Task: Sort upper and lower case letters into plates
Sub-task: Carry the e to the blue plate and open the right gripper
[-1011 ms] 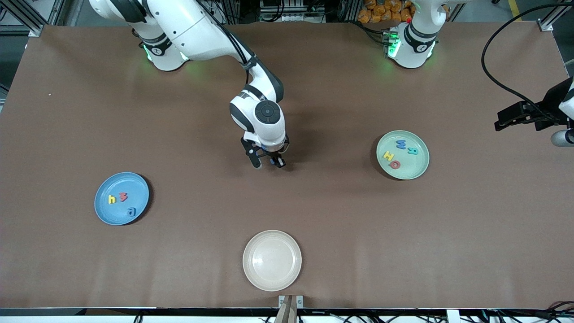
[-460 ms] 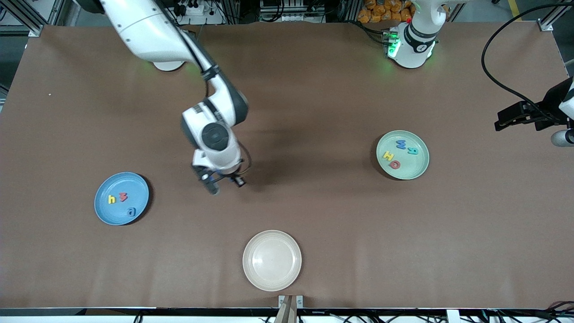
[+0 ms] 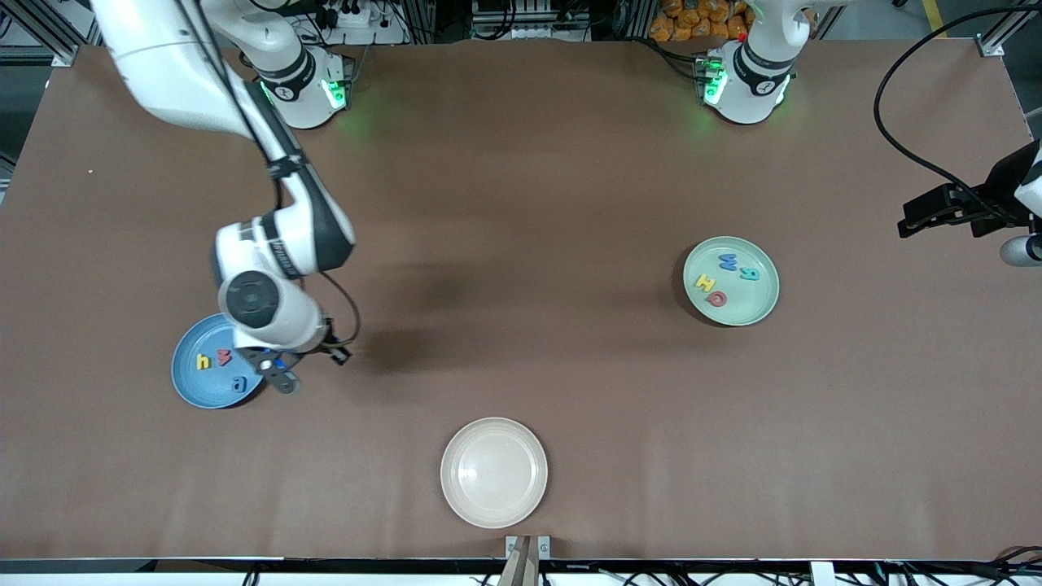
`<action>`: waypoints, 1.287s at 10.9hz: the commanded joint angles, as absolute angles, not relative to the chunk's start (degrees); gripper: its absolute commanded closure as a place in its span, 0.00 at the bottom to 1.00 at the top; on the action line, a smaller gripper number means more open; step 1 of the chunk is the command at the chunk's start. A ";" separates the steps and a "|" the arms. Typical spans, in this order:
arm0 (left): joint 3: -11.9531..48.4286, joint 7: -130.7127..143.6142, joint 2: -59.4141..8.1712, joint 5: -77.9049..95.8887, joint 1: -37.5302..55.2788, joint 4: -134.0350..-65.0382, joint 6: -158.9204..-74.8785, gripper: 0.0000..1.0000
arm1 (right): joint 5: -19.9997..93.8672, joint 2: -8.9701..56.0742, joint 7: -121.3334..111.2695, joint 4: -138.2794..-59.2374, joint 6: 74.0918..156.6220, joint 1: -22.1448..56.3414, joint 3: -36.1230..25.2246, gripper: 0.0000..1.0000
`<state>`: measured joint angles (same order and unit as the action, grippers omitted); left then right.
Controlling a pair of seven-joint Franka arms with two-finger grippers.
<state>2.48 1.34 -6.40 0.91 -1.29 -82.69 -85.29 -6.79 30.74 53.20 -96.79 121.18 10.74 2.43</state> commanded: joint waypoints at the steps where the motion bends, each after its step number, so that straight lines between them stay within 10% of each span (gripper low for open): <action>1: 2.46 1.93 -6.33 0.26 -1.23 -82.35 -84.38 0.00 | -7.38 28.21 40.83 -98.79 120.76 4.33 3.08 1.00; 6: 2.29 1.93 -6.33 0.26 -1.14 -82.35 -84.38 0.00 | -10.81 28.48 29.57 -98.79 121.55 -1.83 2.72 0.93; 7: 2.29 1.93 -6.42 0.35 -1.14 -82.27 -84.46 0.00 | -10.81 28.30 26.05 -98.79 121.47 -3.06 2.72 0.67; 8: 2.29 1.93 -6.42 0.26 -1.14 -82.35 -84.38 0.00 | -9.85 28.04 24.88 -98.53 121.46 -4.38 2.64 0.01; 14: 2.29 1.93 -6.33 0.35 -1.05 -82.27 -84.38 0.00 | -3.54 12.43 9.80 -107.29 115.49 -3.87 2.12 0.00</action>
<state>2.38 1.34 -6.45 0.91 -1.30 -82.69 -85.29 -6.77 20.85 15.97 -99.86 115.53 -3.58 2.42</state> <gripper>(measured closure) 0.000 0.062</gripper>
